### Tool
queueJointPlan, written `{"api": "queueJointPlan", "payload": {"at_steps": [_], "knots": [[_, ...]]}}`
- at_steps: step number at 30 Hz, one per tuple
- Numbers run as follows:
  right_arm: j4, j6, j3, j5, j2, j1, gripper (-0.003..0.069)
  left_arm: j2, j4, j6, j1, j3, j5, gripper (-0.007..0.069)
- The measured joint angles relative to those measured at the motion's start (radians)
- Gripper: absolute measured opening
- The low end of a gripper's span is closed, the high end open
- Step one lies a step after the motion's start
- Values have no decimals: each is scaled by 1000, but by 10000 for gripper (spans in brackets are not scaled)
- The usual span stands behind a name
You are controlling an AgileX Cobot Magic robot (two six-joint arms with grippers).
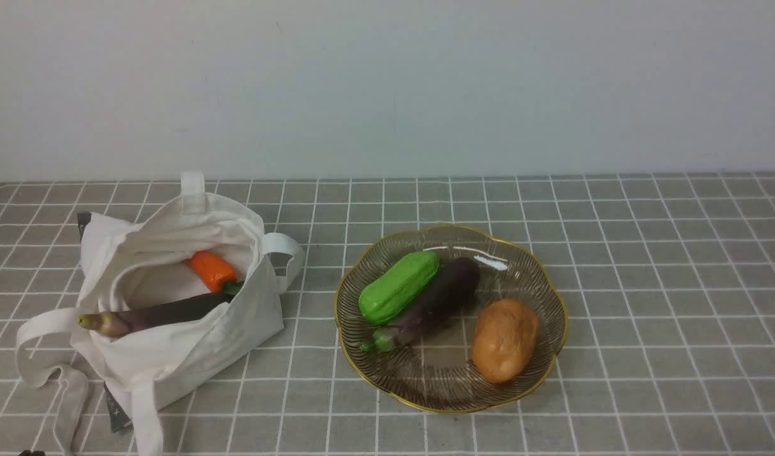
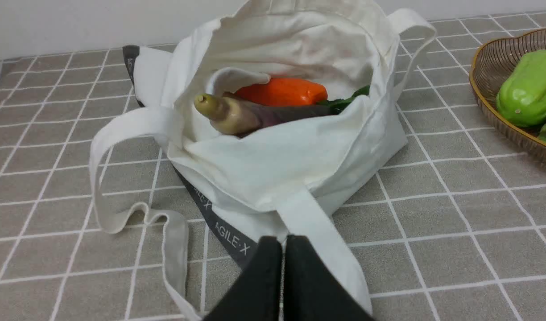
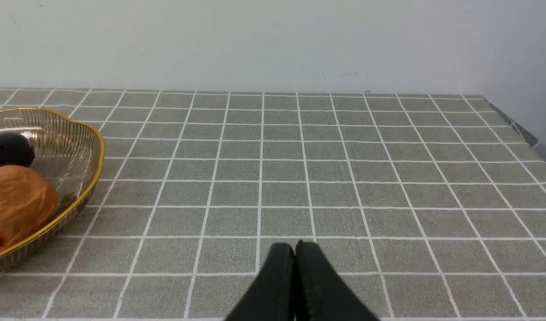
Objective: Take vegetables from bag on grey coffee tablecloth place on plate.
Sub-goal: 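Reach into the bag and grasp a vegetable inside it with the left gripper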
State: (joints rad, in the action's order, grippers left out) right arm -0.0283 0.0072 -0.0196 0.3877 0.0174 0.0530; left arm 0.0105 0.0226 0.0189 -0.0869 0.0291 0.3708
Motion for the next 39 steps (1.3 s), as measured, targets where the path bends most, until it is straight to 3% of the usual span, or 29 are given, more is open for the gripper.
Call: {"api": "queueJointPlan", "payload": {"at_steps": [28,35,39], "knots": [[0,0,0,0,0,0,-13,0,-16,7,0,0,-1,-5],[0,0,0,0,0,0,-13,0,143,-103,0,1,-166,-5],[0,0,0,0,0,0,-13,0,252,-143,0,1,-348,-5]]}}
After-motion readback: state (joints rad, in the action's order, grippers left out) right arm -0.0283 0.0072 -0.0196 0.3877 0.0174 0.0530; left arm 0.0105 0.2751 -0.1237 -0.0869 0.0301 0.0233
